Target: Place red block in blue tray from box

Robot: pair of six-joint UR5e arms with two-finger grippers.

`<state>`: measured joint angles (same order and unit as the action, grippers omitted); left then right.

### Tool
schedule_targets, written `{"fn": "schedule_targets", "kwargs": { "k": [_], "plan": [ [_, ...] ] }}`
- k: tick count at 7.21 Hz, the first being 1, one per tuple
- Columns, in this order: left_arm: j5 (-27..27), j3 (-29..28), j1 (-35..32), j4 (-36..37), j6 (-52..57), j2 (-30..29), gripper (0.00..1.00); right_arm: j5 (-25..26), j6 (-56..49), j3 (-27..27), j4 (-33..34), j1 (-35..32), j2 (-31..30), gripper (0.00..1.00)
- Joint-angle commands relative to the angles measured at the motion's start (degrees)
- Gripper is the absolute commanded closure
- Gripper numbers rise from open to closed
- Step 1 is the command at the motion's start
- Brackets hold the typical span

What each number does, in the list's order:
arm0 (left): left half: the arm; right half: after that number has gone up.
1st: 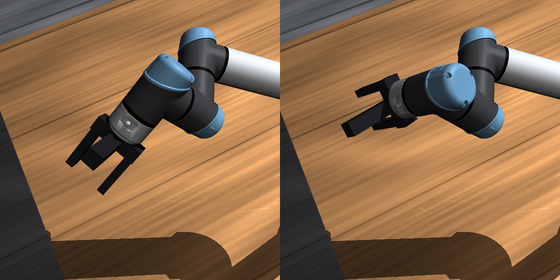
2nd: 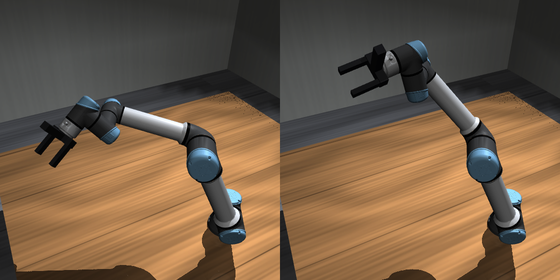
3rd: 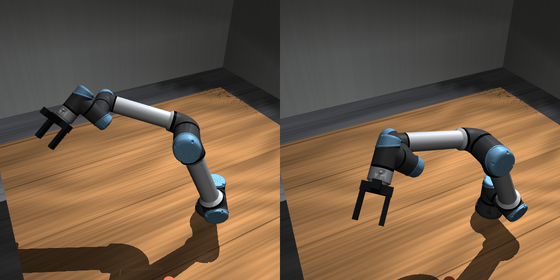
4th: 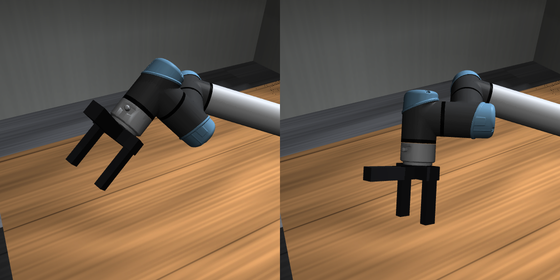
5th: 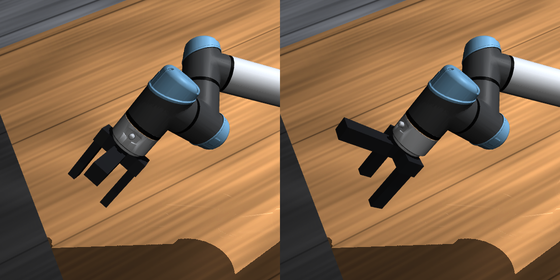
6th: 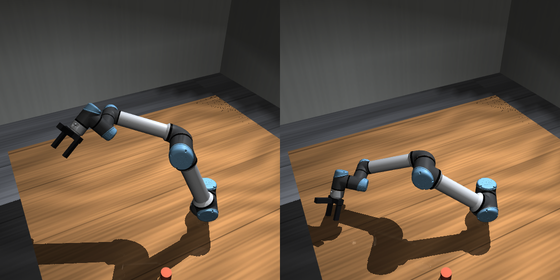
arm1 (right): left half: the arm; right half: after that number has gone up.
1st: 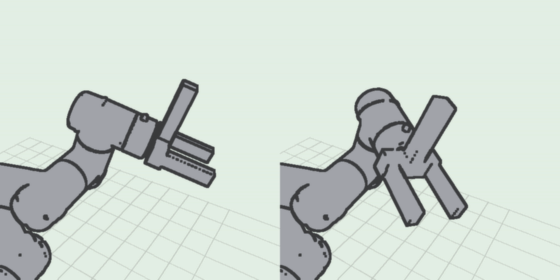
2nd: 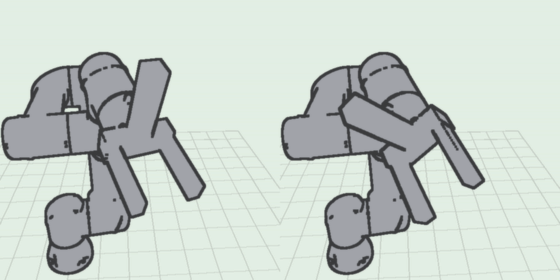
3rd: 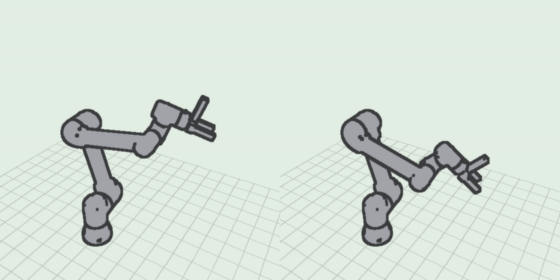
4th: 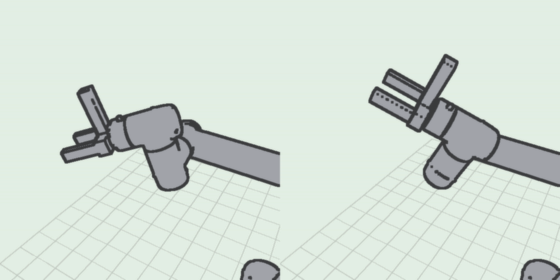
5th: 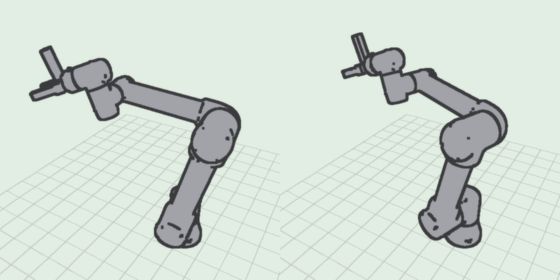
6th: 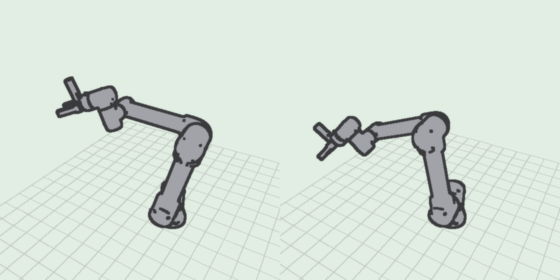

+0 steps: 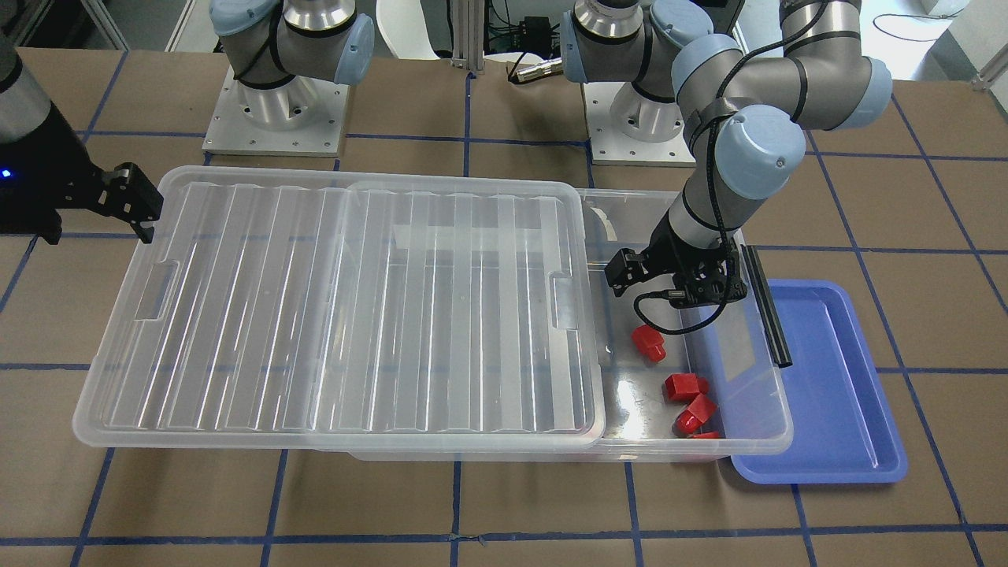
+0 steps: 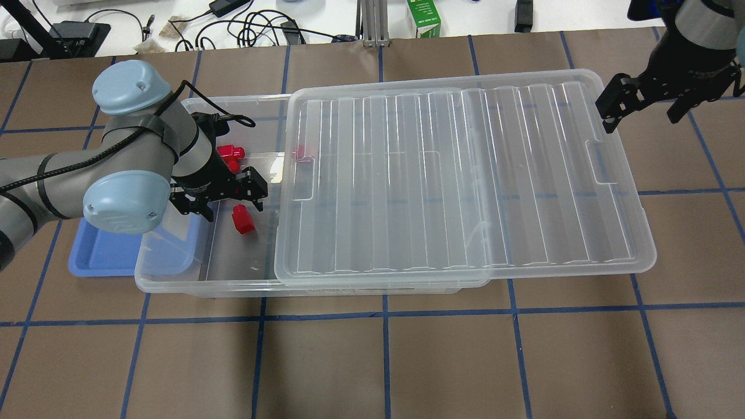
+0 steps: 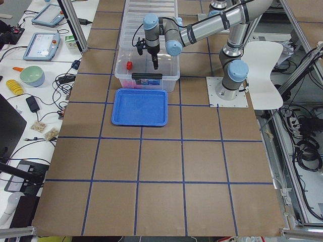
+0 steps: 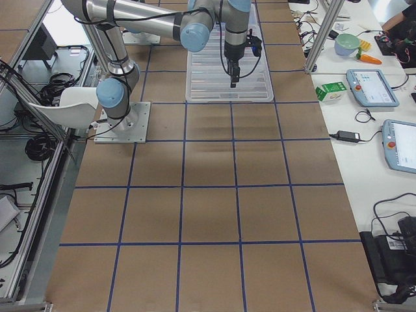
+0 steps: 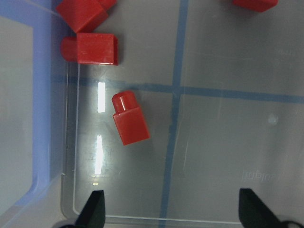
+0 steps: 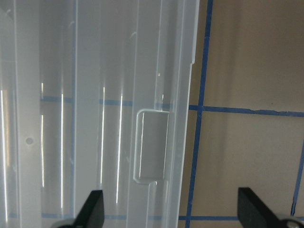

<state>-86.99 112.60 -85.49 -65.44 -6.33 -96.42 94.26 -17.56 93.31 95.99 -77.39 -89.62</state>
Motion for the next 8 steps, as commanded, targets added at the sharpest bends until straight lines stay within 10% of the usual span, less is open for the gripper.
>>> {"fn": "schedule_targets", "kwargs": {
  "k": [1,8],
  "plan": [
    [0.24,1.21,2.60,0.40,-2.20,-0.52,0.00,0.31,1.73,0.38,-1.51,-1.10,-2.05,0.00],
    [-3.36,4.82,2.08,11.29,-7.74,-5.79,0.00,0.66,12.03,0.91,-3.00,-8.57,-3.46,0.00]
  ]
}}
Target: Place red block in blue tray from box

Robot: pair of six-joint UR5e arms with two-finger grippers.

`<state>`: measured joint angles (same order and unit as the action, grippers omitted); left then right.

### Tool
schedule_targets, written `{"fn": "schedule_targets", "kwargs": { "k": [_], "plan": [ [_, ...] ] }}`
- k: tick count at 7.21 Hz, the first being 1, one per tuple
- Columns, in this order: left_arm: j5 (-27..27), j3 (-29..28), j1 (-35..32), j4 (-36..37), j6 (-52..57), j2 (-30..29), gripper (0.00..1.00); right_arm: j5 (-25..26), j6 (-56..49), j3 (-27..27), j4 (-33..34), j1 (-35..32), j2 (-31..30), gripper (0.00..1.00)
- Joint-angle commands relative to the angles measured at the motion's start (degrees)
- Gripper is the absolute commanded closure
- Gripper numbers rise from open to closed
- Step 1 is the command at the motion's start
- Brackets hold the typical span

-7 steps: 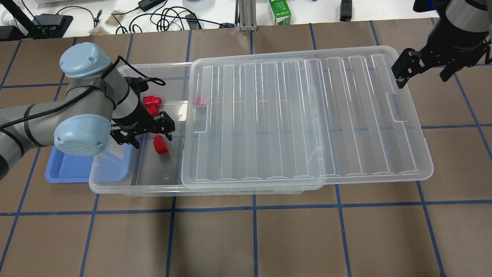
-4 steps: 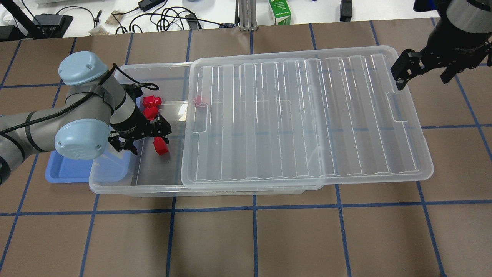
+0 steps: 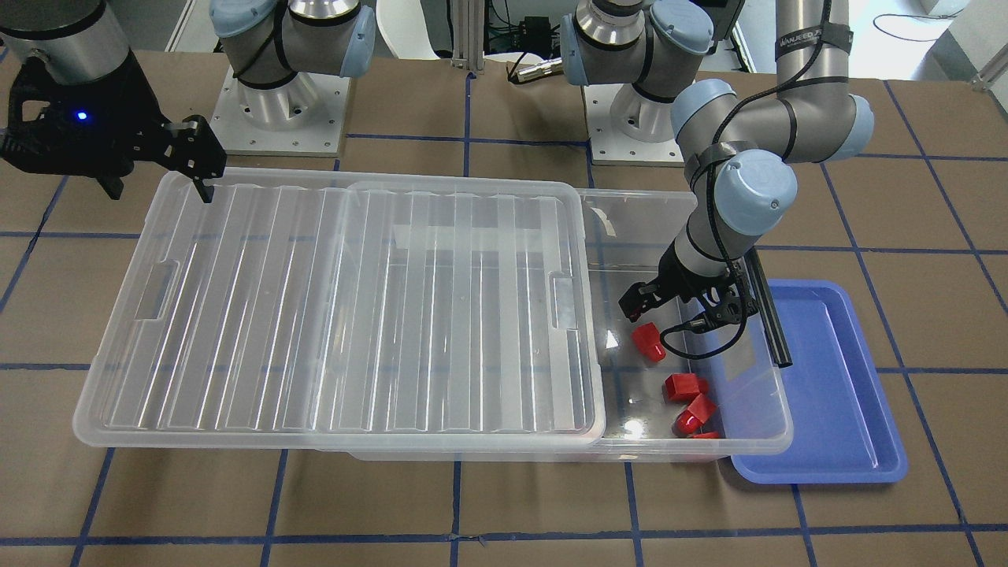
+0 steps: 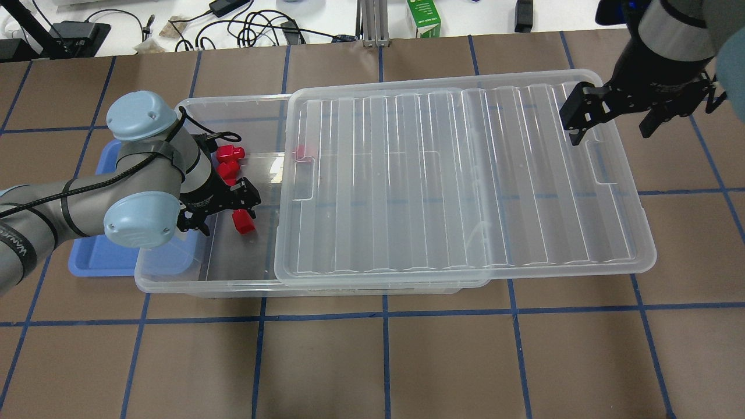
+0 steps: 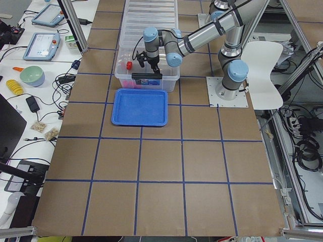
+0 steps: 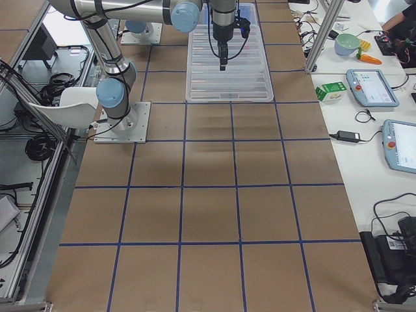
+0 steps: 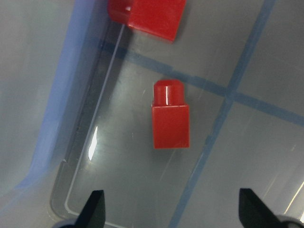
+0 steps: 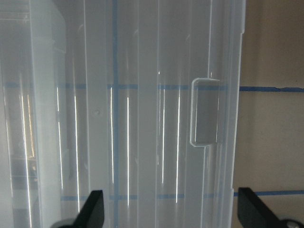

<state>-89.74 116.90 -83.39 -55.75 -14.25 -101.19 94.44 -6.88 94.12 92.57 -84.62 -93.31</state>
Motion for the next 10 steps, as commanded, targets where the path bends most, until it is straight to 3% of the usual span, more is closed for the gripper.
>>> {"fn": "schedule_targets", "kwargs": {
  "k": [1,7,8,10],
  "plan": [
    [-0.52,1.13,-0.37,2.65,-0.42,-1.64,0.00,0.66,-0.39,0.10,0.33,-1.16,0.41,0.00],
    [0.27,1.49,-0.64,5.64,-0.52,-4.01,0.00,2.67,-3.38,0.36,0.86,0.41,1.03,0.00],
    [0.27,1.49,-0.55,6.00,-0.43,-4.10,0.06,2.85,-6.18,0.36,0.77,2.16,0.94,0.00],
    [3.33,1.40,-0.38,5.92,-0.52,-4.89,0.41,2.77,-7.79,0.36,0.68,4.02,1.03,0.00]
  ]
}}
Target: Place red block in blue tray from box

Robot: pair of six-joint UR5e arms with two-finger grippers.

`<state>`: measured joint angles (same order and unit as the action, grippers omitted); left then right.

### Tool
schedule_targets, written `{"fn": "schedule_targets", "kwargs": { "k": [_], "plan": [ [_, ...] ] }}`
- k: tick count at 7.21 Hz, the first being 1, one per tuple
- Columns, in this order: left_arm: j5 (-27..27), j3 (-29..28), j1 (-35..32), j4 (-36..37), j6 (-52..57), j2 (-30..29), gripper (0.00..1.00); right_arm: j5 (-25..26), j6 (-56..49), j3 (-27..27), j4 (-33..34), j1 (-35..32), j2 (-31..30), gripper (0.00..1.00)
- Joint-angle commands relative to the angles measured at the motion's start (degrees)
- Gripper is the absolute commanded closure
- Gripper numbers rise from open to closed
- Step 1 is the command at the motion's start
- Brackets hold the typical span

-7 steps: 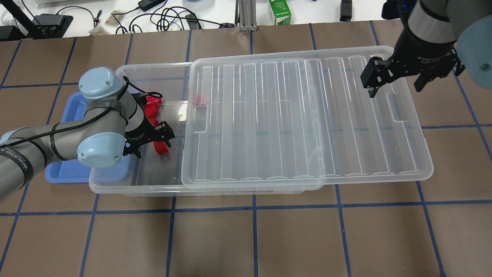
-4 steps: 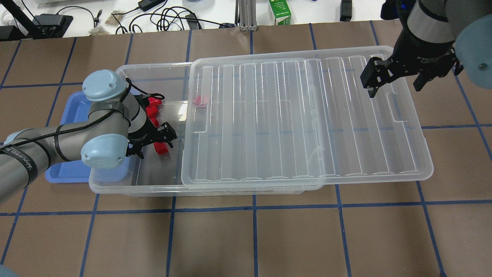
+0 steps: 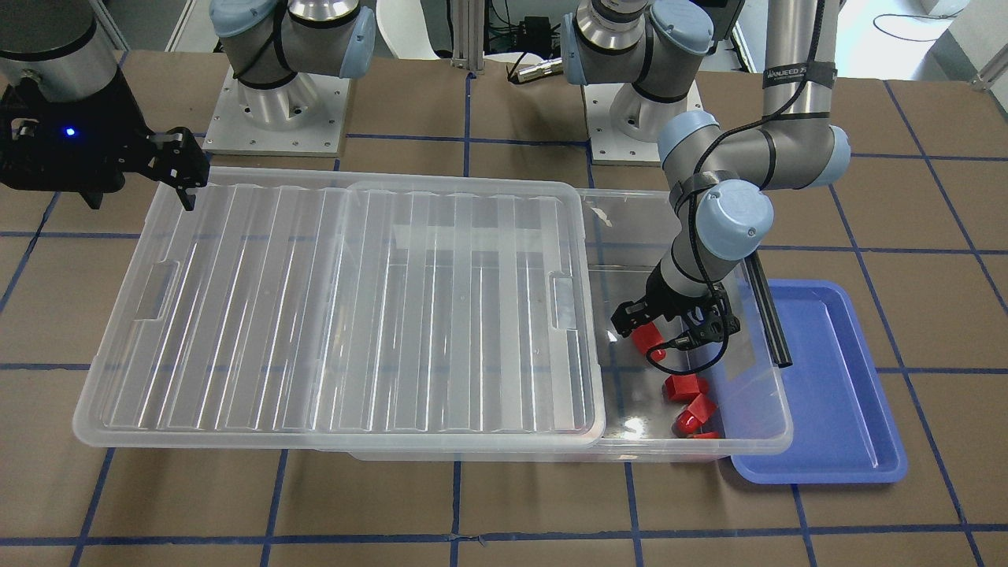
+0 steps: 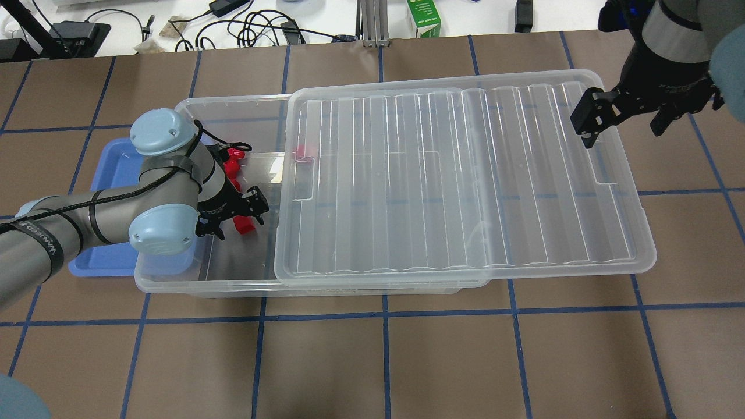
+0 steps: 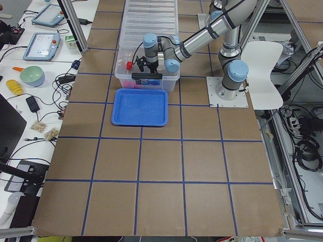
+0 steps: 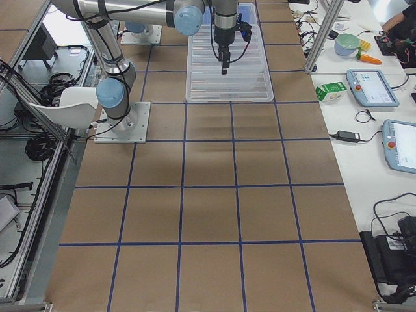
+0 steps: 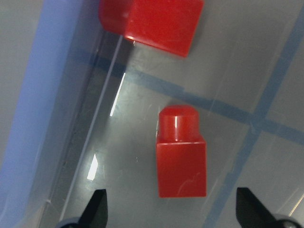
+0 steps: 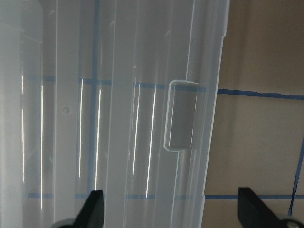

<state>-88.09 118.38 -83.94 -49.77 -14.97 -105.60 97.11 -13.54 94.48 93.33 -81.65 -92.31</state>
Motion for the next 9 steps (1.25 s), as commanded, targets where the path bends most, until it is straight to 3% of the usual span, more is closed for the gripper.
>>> {"fn": "schedule_targets", "kwargs": {
  "k": [1,2,3,4,5,7,9],
  "plan": [
    [1.61,-0.17,0.26,-0.06,0.21,-0.92,0.43,0.01,-1.14,0.01,0.01,1.14,0.03,0.00],
    [1.61,-0.52,0.44,0.03,0.47,-1.19,0.56,0.18,-1.14,0.01,0.01,1.14,0.03,0.00],
    [1.35,-0.78,0.44,0.20,0.38,-1.10,0.81,0.27,-1.23,0.18,0.01,1.23,0.03,0.00],
    [1.09,-1.05,0.53,0.20,0.47,-0.41,0.95,0.19,-1.14,0.18,0.10,1.23,0.03,0.00],
    [1.00,-1.75,0.44,0.12,0.47,-0.14,1.00,0.19,-1.23,0.18,0.10,1.23,0.03,0.00],
    [0.91,-2.80,0.00,-0.14,0.04,1.08,1.00,0.27,-1.49,0.09,0.10,1.23,-0.06,0.00],
    [1.17,-3.86,-0.35,-6.62,-0.14,7.47,1.00,0.10,-1.49,-0.08,0.19,1.23,0.03,0.00]
  ]
}}
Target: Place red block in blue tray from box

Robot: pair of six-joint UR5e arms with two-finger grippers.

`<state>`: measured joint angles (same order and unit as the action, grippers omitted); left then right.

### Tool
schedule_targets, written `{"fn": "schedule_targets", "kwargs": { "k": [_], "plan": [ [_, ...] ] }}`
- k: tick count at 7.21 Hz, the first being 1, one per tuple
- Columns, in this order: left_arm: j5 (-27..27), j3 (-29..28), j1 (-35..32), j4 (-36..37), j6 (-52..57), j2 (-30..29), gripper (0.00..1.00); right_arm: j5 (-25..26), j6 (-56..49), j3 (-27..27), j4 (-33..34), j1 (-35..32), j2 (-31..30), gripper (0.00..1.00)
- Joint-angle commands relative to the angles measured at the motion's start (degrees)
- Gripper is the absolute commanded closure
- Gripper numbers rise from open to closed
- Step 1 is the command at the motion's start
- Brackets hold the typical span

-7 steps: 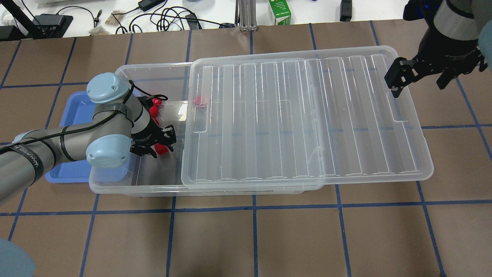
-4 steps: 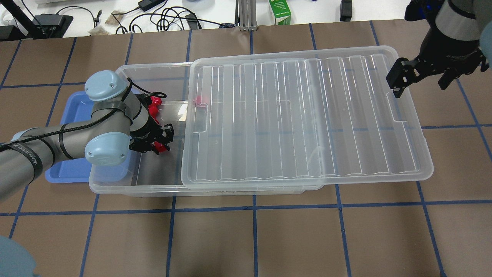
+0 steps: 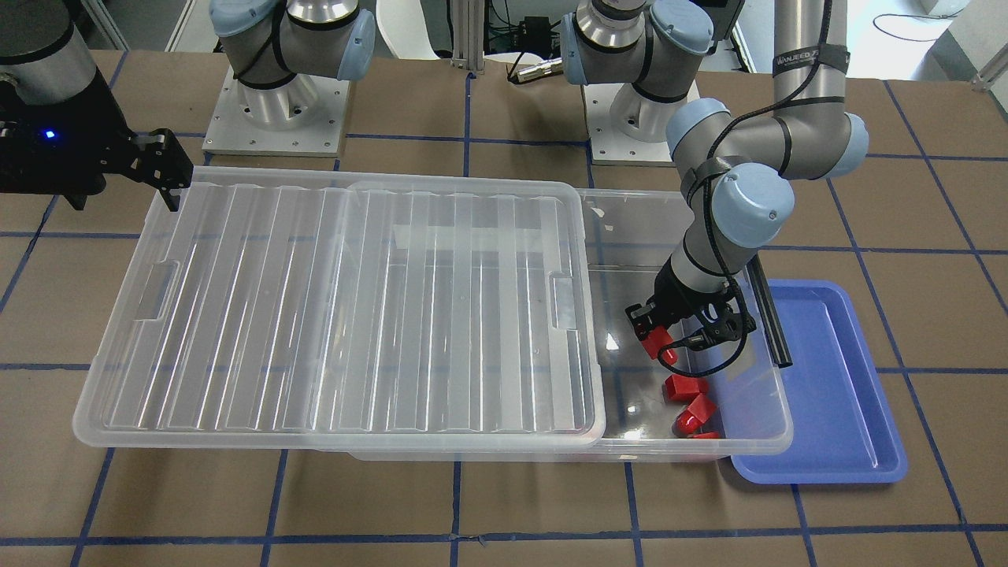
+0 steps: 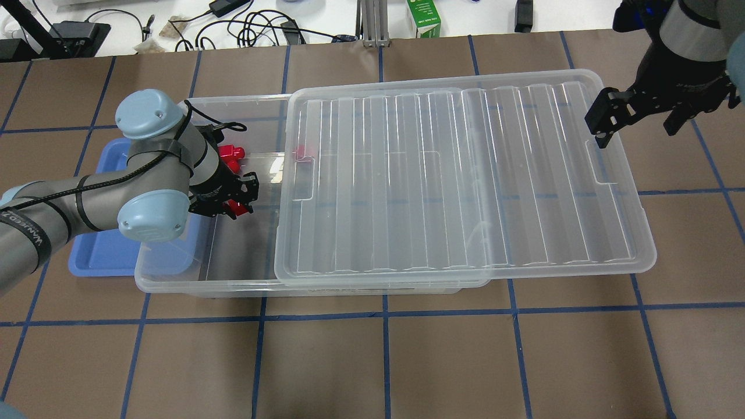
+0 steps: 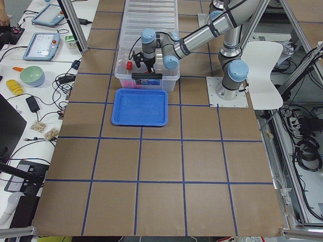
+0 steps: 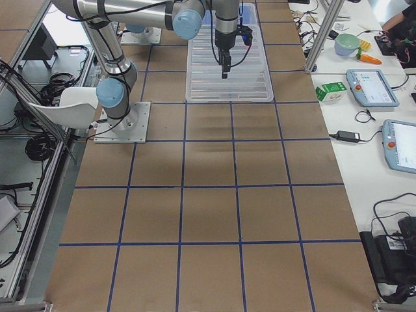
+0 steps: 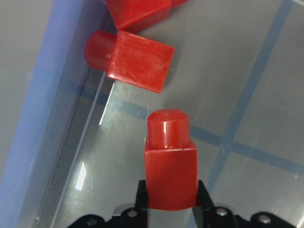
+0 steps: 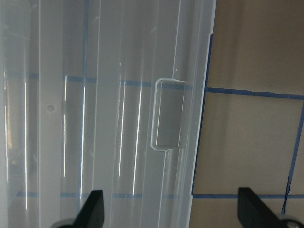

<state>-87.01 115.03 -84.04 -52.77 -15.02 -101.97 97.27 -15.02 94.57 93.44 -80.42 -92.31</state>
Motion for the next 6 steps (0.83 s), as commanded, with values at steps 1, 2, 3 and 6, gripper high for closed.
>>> {"fn": "schedule_targets", "kwargs": {
  "k": [1,2,3,6],
  "plan": [
    [-0.09,-0.94,-0.07,-6.71,0.60,6.15,1.00,-0.15,-0.01,-0.44,0.07,0.00,0.02,0.00],
    [-2.44,-3.12,-0.07,-9.61,0.69,7.56,1.00,-0.15,-0.01,-0.53,0.07,0.00,0.02,0.00],
    [-3.34,-8.36,0.02,-16.60,1.13,8.45,1.00,-0.15,-0.01,-0.44,-0.01,0.00,-0.06,0.00],
    [-5.78,-20.53,4.47,-31.07,14.76,8.02,1.00,0.03,-0.01,-0.18,0.07,0.00,-0.06,0.00]
  ]
}}
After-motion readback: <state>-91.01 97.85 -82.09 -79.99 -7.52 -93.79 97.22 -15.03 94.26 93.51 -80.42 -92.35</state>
